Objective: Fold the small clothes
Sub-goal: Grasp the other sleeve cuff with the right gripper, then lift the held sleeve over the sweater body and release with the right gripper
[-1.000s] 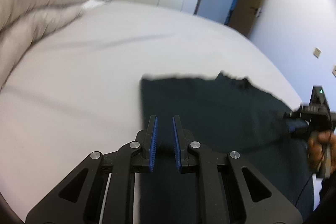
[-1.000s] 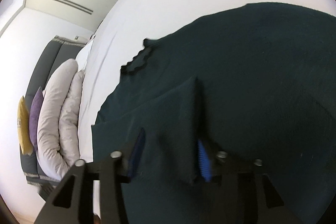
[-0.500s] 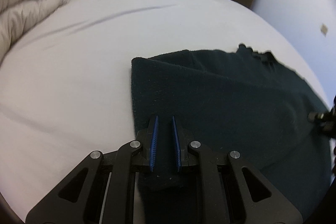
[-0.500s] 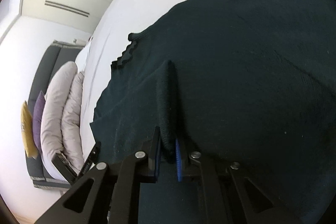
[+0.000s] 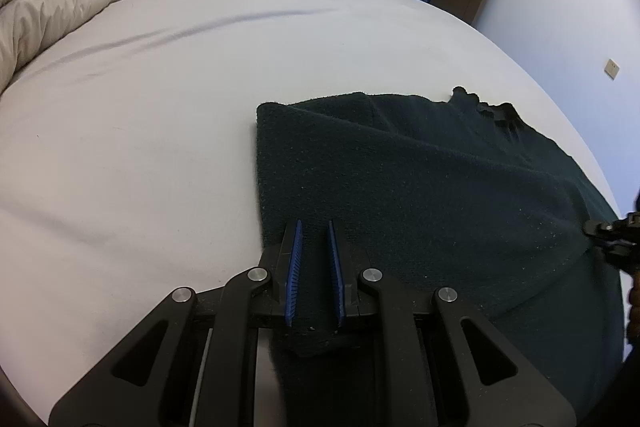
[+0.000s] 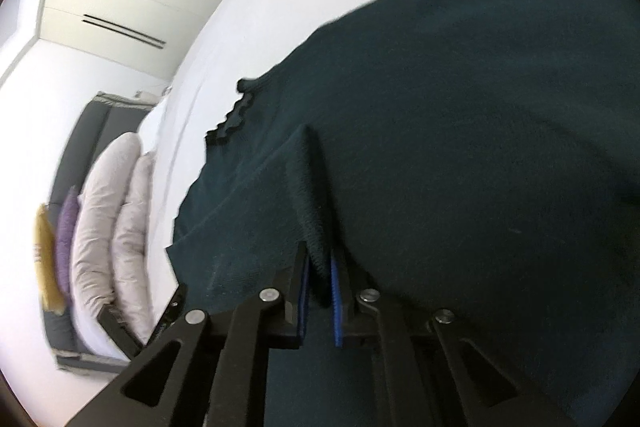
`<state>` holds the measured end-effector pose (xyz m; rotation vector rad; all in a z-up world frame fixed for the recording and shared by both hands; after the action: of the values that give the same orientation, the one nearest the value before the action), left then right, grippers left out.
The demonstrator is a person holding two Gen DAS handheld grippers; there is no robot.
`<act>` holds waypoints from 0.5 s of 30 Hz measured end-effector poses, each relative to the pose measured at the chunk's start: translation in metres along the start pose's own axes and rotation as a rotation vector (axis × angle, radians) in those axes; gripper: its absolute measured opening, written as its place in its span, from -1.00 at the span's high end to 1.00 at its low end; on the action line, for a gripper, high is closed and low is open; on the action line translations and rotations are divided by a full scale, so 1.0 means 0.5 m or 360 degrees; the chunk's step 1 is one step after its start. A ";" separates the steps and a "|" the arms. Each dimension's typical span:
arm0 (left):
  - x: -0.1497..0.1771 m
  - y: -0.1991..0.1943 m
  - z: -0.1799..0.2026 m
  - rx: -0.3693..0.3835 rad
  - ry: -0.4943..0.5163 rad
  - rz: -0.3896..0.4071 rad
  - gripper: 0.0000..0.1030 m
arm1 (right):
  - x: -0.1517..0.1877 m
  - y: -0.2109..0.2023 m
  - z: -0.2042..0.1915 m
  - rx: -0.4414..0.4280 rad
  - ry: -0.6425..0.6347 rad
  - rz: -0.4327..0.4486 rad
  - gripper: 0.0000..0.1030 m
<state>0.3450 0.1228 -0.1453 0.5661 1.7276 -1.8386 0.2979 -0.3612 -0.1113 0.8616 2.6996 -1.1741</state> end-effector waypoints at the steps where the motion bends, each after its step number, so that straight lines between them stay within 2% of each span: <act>1: 0.001 0.000 0.003 -0.0014 0.0011 0.0006 0.73 | 0.004 -0.017 -0.008 0.0066 -0.0011 0.0042 0.72; 3: 0.003 0.001 0.008 -0.0038 0.0028 0.0016 0.73 | 0.008 -0.057 -0.032 0.0155 -0.0062 0.0180 0.67; 5: 0.005 0.000 0.009 -0.0044 0.0031 0.0024 0.73 | 0.004 -0.080 -0.072 0.0030 -0.0147 0.0280 0.67; 7: 0.006 0.002 0.007 -0.0041 0.0027 0.0026 0.73 | -0.003 -0.059 -0.112 -0.0165 -0.0214 0.0229 0.67; 10: 0.008 0.003 0.011 -0.0058 0.0038 0.0035 0.73 | -0.012 0.021 -0.148 -0.0376 -0.0243 0.0062 0.67; 14: 0.011 0.006 0.012 -0.0064 0.0043 0.0043 0.73 | -0.024 0.144 -0.118 -0.0409 -0.0117 -0.0088 0.66; 15: 0.011 0.007 0.008 -0.0051 0.0033 0.0042 0.73 | -0.029 0.166 -0.091 -0.0331 -0.0059 -0.0080 0.79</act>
<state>0.3433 0.1179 -0.1509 0.5941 1.7519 -1.7895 0.3600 -0.2907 -0.1292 0.7395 2.7648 -0.8865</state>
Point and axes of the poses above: each gripper's, at about its wrist camera, not at the fingertips, and y roughly the way its jaws point, z to its right, x to its underside, the point moved 1 cm from there along y, roughly the way its jaws point, and after that the axes turned 8 degrees about -x, right-handed, at the moved point
